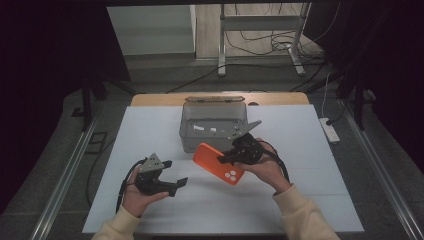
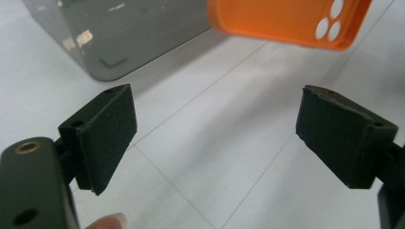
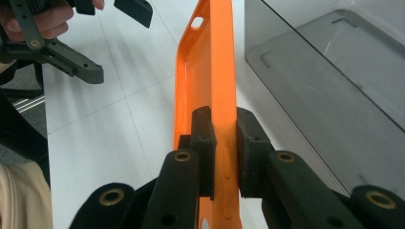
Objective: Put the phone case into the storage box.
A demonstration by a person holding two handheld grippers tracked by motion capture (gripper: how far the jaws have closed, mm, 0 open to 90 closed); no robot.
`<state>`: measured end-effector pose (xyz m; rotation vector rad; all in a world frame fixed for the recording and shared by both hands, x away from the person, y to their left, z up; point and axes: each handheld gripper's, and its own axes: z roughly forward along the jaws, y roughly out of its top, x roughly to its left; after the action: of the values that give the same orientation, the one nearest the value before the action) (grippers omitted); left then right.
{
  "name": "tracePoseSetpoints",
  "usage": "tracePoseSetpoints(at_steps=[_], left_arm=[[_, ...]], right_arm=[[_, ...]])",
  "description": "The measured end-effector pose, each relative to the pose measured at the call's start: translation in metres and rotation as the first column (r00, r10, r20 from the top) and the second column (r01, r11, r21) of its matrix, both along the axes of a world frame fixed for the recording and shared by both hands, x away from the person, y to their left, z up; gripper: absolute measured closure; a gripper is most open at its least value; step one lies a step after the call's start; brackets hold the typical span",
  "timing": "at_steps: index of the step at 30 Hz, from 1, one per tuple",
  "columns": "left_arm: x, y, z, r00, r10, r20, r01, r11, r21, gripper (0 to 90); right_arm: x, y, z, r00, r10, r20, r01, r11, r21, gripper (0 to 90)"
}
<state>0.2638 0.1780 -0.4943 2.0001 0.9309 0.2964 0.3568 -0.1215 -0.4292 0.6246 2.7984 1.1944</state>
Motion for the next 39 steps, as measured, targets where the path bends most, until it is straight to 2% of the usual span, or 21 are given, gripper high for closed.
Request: tracePoseSetpoints(at_steps=[8, 15, 20, 21, 23, 29, 39], left_arm=[[-0.005, 0.006, -0.006, 0.9998, 0.02, -0.002, -0.02, 0.9998, 0.01, 13.3], [-0.007, 0.013, -0.013, 0.9984, 0.056, -0.007, -0.056, 0.9983, 0.02, 12.5], [-0.01, 0.018, -0.016, 0.9965, 0.083, -0.011, -0.083, 0.9965, 0.007, 12.3], [-0.01, 0.018, -0.016, 0.9962, 0.087, -0.01, -0.087, 0.9962, 0.006, 12.3], [-0.009, 0.018, -0.016, 0.9956, 0.094, -0.007, -0.094, 0.9956, 0.004, 12.2], [-0.008, 0.019, -0.018, 0.9945, 0.104, -0.008, -0.104, 0.9946, 0.0, 12.2], [-0.006, 0.017, -0.019, 0.9955, 0.094, -0.012, -0.094, 0.9956, 0.0, 12.2]], right_arm=[[0.0, -0.002, 0.001, 0.9999, -0.011, 0.0, 0.011, 0.9999, 0.008, 79.8], [0.0, -0.003, 0.001, 0.9999, -0.015, 0.006, 0.015, 0.9999, 0.003, 79.8], [0.0, -0.004, 0.003, 0.9997, -0.022, 0.009, 0.022, 0.9997, 0.014, 79.8], [0.0, -0.004, 0.003, 0.9996, -0.029, -0.005, 0.029, 0.9995, 0.014, 79.8], [0.0, -0.004, 0.002, 0.9995, -0.031, -0.005, 0.031, 0.9994, 0.016, 79.8], [0.0, -0.005, 0.003, 0.999, -0.043, 0.006, 0.043, 0.999, 0.014, 79.8], [-0.001, -0.006, 0.004, 0.9981, -0.056, 0.024, 0.056, 0.9983, 0.017, 79.8]])
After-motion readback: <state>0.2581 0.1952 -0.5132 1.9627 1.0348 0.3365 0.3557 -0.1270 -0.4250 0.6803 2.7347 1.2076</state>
